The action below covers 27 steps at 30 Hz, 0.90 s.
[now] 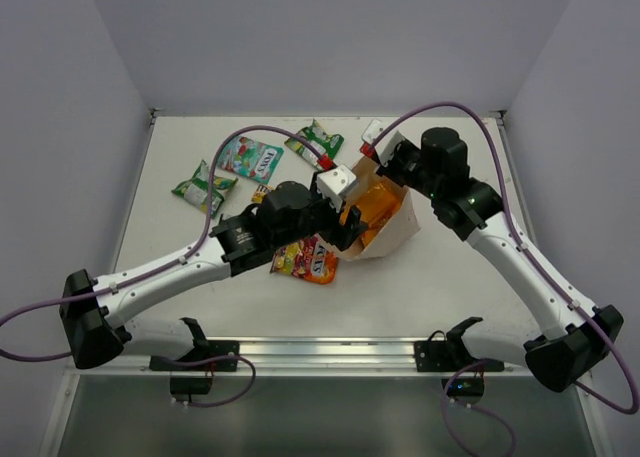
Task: Take the snacks out of the paper bag
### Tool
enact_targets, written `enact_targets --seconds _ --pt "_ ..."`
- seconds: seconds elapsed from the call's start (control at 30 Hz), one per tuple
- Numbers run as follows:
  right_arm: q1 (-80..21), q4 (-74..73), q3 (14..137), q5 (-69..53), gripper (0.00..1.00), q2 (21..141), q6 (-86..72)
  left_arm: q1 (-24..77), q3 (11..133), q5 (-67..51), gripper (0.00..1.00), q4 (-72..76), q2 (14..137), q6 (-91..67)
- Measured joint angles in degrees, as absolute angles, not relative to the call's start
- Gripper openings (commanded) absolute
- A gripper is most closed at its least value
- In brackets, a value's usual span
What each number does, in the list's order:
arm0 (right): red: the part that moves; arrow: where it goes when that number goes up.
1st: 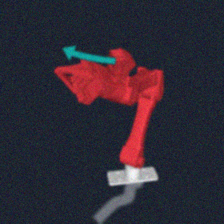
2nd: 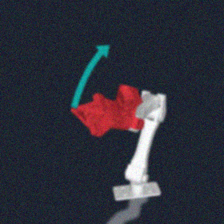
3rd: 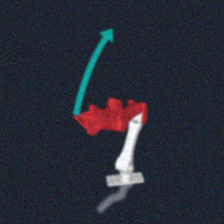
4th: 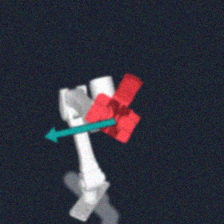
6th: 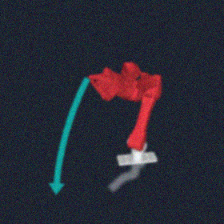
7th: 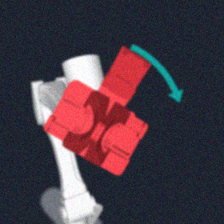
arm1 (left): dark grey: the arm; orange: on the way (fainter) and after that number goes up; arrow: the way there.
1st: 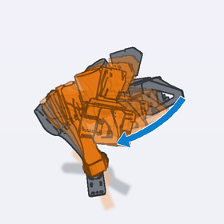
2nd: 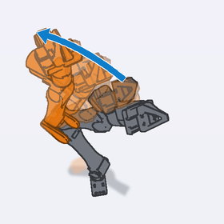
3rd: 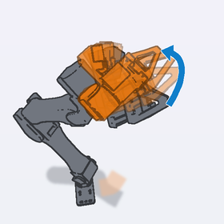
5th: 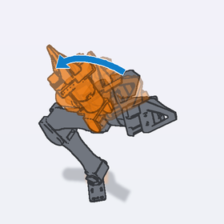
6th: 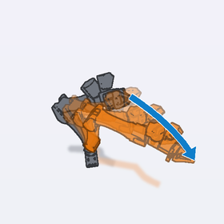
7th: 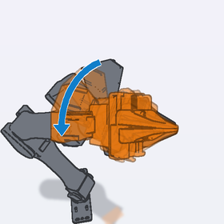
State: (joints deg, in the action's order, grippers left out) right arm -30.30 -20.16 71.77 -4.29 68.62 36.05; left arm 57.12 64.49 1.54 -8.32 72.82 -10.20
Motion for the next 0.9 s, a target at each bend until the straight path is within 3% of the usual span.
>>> enact_targets --seconds 0.37,0.9 --pt "-30.5 -22.9 74.1 -6.2 0.0 69.1 36.8 57.6 53.6 3.8 0.75 7.4 76.4 -4.7" --pt "-33.5 -23.2 73.3 -7.3 0.0 68.6 36.4 56.9 55.6 14.2 0.71 18.1 91.2 -3.9"
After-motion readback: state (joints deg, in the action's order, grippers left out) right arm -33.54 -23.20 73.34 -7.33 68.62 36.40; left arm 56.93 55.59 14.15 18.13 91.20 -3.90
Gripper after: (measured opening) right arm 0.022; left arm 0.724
